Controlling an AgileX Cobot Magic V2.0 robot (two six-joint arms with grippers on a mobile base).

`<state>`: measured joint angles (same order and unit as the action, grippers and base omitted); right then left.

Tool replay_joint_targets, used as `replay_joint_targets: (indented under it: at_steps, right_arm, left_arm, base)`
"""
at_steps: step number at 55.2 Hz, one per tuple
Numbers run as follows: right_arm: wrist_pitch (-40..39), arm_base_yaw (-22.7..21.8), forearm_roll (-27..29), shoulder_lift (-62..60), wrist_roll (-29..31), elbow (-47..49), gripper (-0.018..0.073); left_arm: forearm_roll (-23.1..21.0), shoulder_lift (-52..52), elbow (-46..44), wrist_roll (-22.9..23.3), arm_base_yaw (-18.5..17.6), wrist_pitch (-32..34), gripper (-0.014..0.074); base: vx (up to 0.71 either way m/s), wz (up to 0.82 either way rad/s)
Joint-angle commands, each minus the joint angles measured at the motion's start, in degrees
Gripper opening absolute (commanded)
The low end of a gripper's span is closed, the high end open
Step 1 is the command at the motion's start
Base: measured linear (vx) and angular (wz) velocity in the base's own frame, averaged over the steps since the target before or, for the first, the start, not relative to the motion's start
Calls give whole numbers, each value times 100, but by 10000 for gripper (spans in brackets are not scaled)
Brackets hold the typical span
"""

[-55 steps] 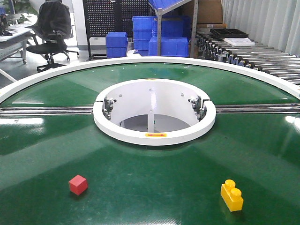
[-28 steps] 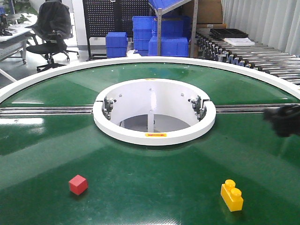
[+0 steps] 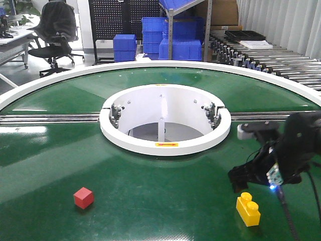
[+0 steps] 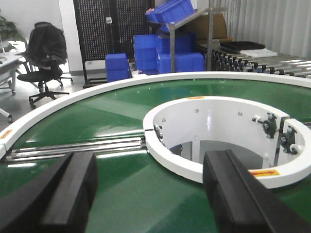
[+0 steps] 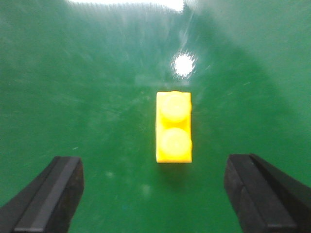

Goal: Pick red and yellow blocks into blue bin
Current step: 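Lower the right gripper over the yellow brick and close on it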

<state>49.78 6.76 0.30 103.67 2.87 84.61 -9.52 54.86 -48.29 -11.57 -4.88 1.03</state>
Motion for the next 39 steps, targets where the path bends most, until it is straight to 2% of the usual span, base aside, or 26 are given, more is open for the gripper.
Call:
replay_joint_targets:
  at_steps: [1, 15, 33, 39]
  right_arm:
    - [-201, 4, -119, 74, 64, 357, 618]
    - [-97, -23, -638, 857, -166, 831, 611]
    - [-229, -223, -439, 1450, -145, 921, 593]
    - [-264, -217, -420, 1603, -132, 921, 543]
  left_arm:
    - [-14, -42, -197, -5, -9, 350, 582]
    - [-14, -42, -197, -5, -9, 269, 575]
    - [-14, -42, -197, -5, -9, 269, 575]
    - [-14, -42, -197, -5, -9, 269, 575]
  base:
    - [0, 0]
    - [0, 0]
    - [0, 0]
    - [0, 0]
